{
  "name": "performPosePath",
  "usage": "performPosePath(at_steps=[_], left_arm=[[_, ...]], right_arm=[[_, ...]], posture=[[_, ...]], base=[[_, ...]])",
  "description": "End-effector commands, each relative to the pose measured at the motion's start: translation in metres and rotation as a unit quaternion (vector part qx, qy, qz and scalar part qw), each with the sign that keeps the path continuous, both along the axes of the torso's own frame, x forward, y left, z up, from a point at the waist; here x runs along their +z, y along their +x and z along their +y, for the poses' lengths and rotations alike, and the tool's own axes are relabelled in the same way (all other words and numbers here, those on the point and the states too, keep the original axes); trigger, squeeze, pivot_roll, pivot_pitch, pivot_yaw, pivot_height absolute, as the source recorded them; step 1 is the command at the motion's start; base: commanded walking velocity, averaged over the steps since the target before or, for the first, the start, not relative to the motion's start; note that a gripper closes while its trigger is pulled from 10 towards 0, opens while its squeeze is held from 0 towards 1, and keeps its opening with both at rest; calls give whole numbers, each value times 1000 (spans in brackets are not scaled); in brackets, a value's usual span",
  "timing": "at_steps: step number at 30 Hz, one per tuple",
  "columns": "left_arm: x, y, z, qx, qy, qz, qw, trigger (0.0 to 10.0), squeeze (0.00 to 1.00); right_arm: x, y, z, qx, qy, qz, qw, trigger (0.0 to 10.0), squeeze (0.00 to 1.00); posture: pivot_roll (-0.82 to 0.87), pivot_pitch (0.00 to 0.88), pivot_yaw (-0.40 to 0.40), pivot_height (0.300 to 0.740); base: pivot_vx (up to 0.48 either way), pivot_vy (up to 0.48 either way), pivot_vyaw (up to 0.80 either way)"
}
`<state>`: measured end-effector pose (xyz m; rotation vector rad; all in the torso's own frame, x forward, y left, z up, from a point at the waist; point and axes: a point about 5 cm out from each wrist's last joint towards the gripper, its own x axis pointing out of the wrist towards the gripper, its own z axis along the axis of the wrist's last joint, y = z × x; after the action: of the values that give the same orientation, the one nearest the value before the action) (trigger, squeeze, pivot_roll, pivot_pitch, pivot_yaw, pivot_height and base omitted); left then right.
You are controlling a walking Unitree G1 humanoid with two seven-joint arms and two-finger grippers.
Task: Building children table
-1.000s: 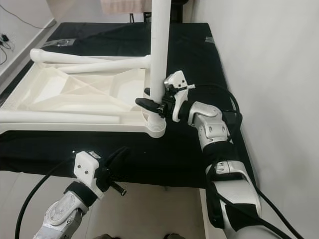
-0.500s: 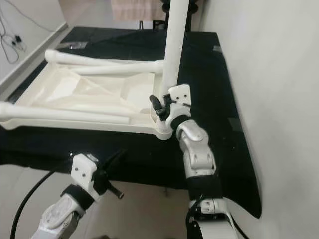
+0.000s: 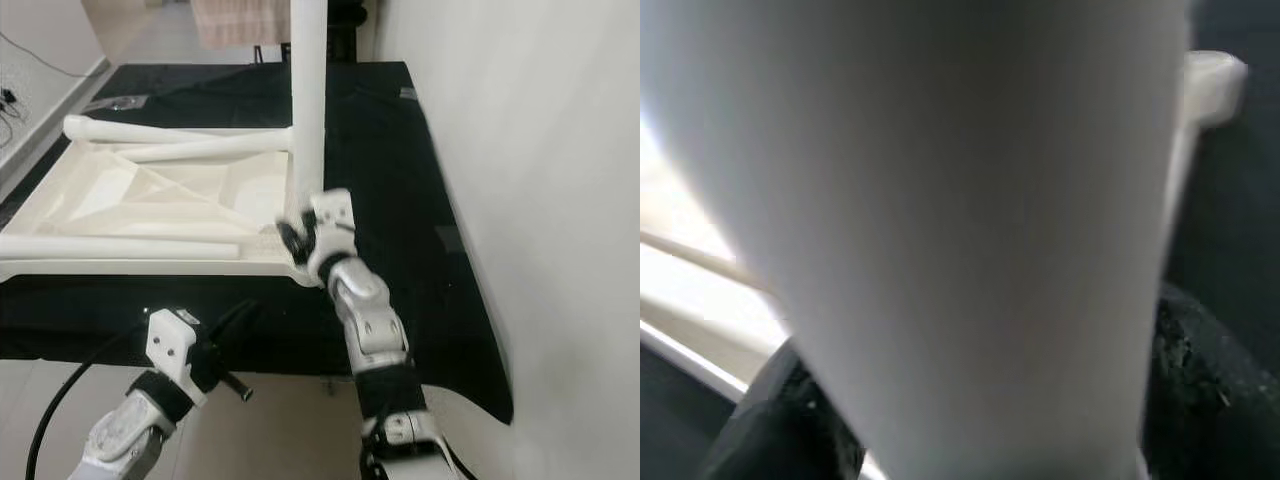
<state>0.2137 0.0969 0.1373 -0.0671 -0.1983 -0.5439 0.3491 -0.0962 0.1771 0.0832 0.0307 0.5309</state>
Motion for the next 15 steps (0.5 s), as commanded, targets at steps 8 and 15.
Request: performPosePath(at_steps=[8,15], left_arm=[[-4,2,0,1,3,10,1000,10000,0],[-6,4,-1,5,4,9,1000,10000,0]], right_arm=[[55,-8,6,236,-20,-116,965,10000,0],[62,-3,2,332,-13,-124,935,0,0]], posture=[[106,126,-1,740],[103,112,-6,740]], base=[[0,0,0],[0,0,0]])
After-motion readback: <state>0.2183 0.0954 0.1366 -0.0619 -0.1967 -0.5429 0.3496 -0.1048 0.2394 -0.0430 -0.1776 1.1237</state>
